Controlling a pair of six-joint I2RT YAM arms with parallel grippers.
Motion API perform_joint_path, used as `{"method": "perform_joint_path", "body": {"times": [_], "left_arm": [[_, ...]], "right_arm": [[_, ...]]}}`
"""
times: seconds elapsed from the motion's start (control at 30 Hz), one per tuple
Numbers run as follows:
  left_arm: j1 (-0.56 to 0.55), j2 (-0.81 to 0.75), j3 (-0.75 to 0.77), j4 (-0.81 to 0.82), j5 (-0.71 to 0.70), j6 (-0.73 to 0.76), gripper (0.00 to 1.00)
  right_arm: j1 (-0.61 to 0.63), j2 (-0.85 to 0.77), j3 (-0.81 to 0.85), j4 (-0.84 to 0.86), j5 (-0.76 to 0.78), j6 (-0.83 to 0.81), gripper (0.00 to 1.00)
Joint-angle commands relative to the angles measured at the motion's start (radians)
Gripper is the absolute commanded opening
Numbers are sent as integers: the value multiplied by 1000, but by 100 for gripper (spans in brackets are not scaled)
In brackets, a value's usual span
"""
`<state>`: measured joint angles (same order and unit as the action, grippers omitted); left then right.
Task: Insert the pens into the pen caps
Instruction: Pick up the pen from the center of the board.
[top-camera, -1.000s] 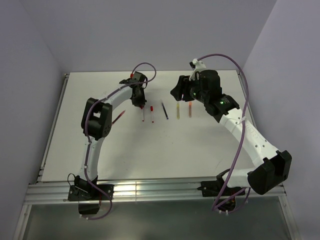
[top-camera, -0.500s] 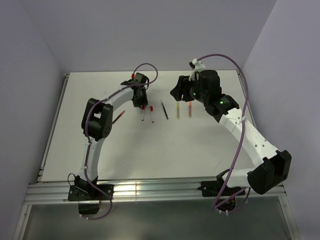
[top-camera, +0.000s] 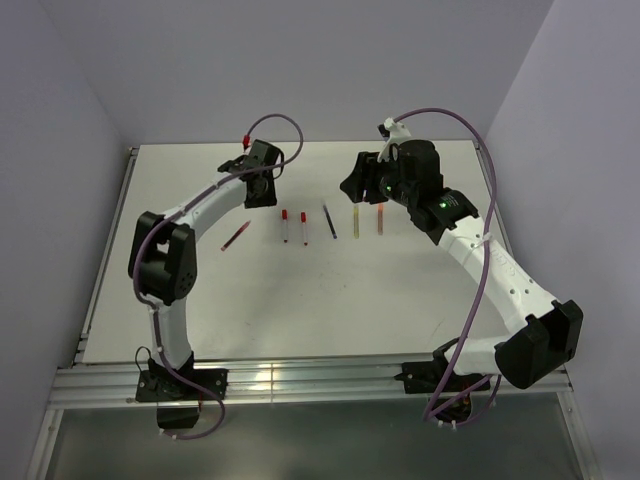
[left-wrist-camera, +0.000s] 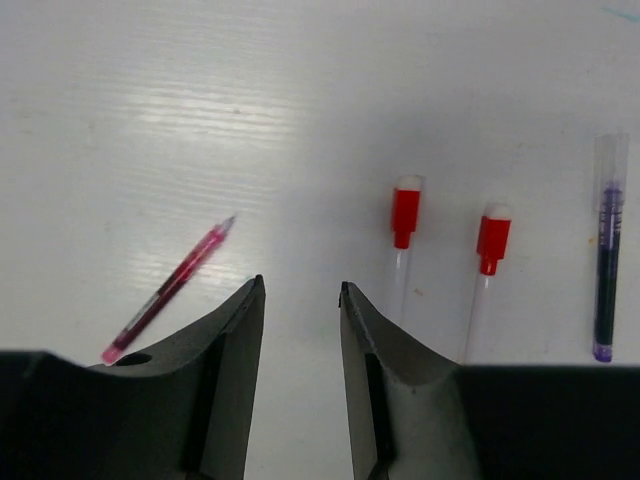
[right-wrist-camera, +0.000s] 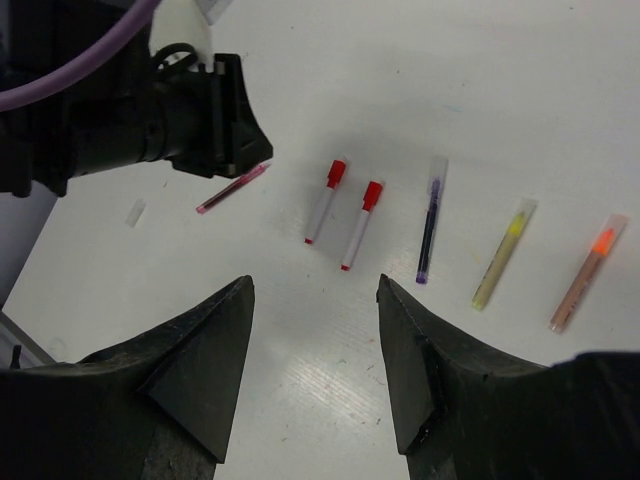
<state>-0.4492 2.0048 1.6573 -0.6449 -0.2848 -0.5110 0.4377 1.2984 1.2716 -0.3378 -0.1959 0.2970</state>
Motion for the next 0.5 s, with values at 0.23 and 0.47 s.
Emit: {"method": "perform_joint_path", "body": {"times": [0.23,0.47], "left_arm": [[37,-106,-206,16,-134,92,51],[93,-83,-189,57,-56,193,55]], "right_arm": [[-4,-62,14,17,-30,13,60],[-4,-85,9,20,-31,10,60]]}}
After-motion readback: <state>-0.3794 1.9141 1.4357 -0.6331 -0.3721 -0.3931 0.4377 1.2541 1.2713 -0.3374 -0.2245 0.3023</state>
